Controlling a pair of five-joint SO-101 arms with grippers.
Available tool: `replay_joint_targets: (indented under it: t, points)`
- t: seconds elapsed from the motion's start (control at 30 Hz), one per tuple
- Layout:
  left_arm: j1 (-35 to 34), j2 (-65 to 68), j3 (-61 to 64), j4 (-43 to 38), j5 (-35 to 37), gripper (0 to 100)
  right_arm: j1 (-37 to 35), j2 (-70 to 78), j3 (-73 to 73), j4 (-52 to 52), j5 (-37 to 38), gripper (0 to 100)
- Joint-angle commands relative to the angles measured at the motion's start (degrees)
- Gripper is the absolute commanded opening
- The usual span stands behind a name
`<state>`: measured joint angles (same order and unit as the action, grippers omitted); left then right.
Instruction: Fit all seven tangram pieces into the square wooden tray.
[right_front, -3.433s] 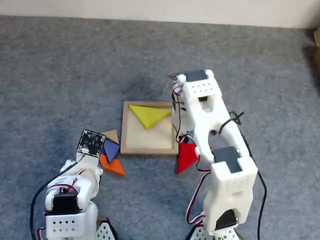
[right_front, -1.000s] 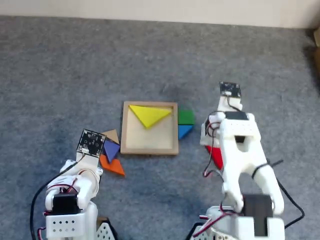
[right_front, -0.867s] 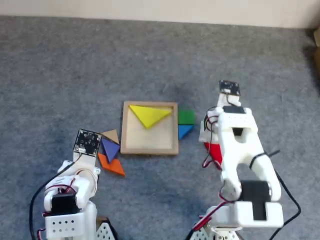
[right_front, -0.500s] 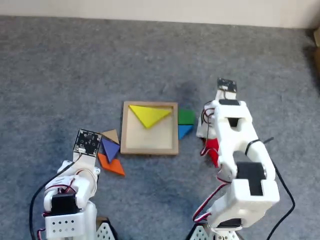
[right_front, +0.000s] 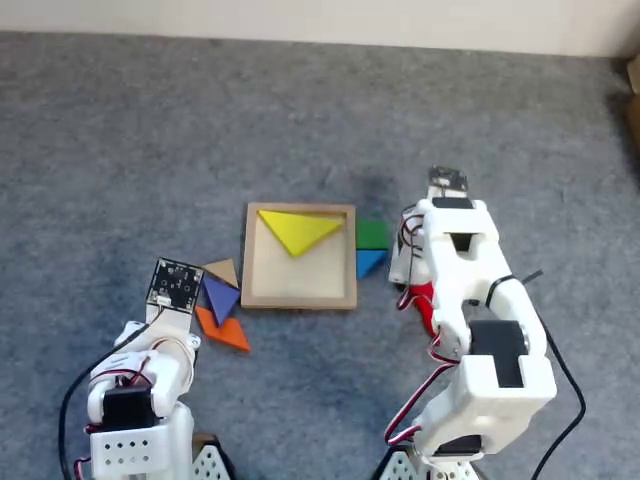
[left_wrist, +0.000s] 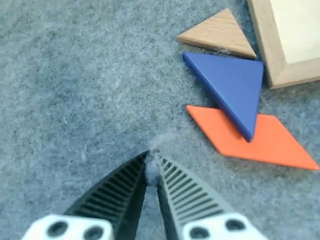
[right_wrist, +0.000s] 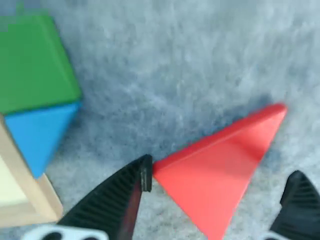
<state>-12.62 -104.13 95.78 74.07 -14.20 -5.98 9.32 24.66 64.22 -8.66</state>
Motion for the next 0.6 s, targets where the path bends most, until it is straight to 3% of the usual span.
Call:
replay_joint_targets:
  t: [0.0, 0.5, 0.57]
  points:
    - [-0.57, -0.31, -0.22, -0.97, -0.44, 1, -0.84, -0.40, -3.21, 1.63, -0.09, 38.9]
    - [-0.57, -0.31, -0.22, -0.97, -0.44, 1, -0.48, -0.40, -2.86, -1.54, -0.09, 38.3]
    - [-0.57, -0.31, -0.22, -0.97, -0.44, 1, -0.40, -0.40, -2.86, -1.54, -0.09, 34.8]
